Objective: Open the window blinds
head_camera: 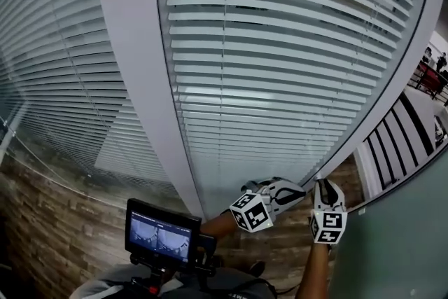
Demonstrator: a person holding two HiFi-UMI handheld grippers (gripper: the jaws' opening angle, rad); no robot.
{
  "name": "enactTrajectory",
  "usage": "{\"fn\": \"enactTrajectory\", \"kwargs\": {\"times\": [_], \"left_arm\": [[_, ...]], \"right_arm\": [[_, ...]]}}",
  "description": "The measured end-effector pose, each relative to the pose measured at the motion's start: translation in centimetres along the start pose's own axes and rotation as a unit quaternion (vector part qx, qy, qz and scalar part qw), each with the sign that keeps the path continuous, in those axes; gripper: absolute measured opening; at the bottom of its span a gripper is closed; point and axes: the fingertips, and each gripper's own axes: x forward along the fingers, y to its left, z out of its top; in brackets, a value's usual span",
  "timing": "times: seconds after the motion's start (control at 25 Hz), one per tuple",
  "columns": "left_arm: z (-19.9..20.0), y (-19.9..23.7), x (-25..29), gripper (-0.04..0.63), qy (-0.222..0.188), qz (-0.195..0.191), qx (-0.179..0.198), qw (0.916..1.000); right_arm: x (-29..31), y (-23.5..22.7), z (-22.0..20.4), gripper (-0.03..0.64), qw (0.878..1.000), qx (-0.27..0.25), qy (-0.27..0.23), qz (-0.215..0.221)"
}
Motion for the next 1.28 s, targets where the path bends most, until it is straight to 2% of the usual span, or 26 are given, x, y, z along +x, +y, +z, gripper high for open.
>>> {"fn": "enactTrajectory", "kwargs": {"times": [0.08,0.28,0.36,0.48,0.72,0.84,0.92,0.96,1.0,1.08,1.12,1.16,1.2,1.28], "left_arm": [[-0.3,0.1,0.1,0.000,-0.001,-0.004,0.000,1.0000],[-0.6,0.2,0.0,0.000,-0.003,-0.009,-0.001,1.0000],[-0.4,0.2,0.0,0.000,-0.007,-0.010,-0.005,0.9999],[0.1,0.1,0.0,0.000,-0.011,-0.012,-0.005,0.9999],[0.0,-0.1,-0.1,0.000,-0.005,-0.007,-0.013,0.9999],[-0.4,0.0,-0.2,0.000,-0.002,-0.004,-0.019,0.9998],[-0.6,0.0,-0.3,0.000,-0.001,-0.002,-0.023,0.9997],[-0.8,-0.1,-0.3,0.000,0.000,-0.001,-0.025,0.9997],[-1.0,-0.2,-0.4,0.000,0.000,-0.001,-0.026,0.9997],[-1.5,-0.5,-0.4,0.000,0.002,0.000,-0.025,0.9997],[-1.8,-0.7,-0.4,0.000,0.002,0.000,-0.025,0.9997],[-2.1,-0.8,-0.3,0.000,0.003,0.000,-0.025,0.9997],[-2.2,-0.8,-0.3,0.000,0.004,0.000,-0.024,0.9997],[-1.9,-0.6,-0.3,0.000,0.004,-0.001,-0.023,0.9997]], "right_arm": [[0.4,0.0,-0.1,0.056,1.000,0.007,-0.002,-0.003],[0.7,0.3,-0.2,0.060,1.000,0.031,-0.003,-0.006],[0.7,0.5,-0.5,0.114,0.999,0.055,0.000,-0.004],[0.9,0.4,-0.5,0.127,0.996,0.085,-0.010,-0.005],[1.8,-0.3,-0.7,0.123,0.998,0.058,0.005,-0.028],[1.8,0.0,-0.5,0.121,0.999,-0.001,0.014,-0.041],[1.8,0.4,-0.6,0.121,0.995,-0.075,0.031,-0.055],[1.9,0.6,-0.7,0.120,0.989,-0.125,0.041,-0.064],[1.9,0.9,-0.9,0.120,0.978,-0.187,0.053,-0.076],[2.1,1.5,-1.6,0.120,0.937,-0.325,0.078,-0.103],[2.2,1.8,-1.9,0.120,0.919,-0.369,0.084,-0.111],[2.3,1.9,-2.2,0.120,0.912,-0.385,0.084,-0.113],[2.4,2.0,-2.2,0.120,0.914,-0.381,0.081,-0.109],[2.3,1.8,-1.8,0.120,0.933,-0.340,0.072,-0.095]]}}
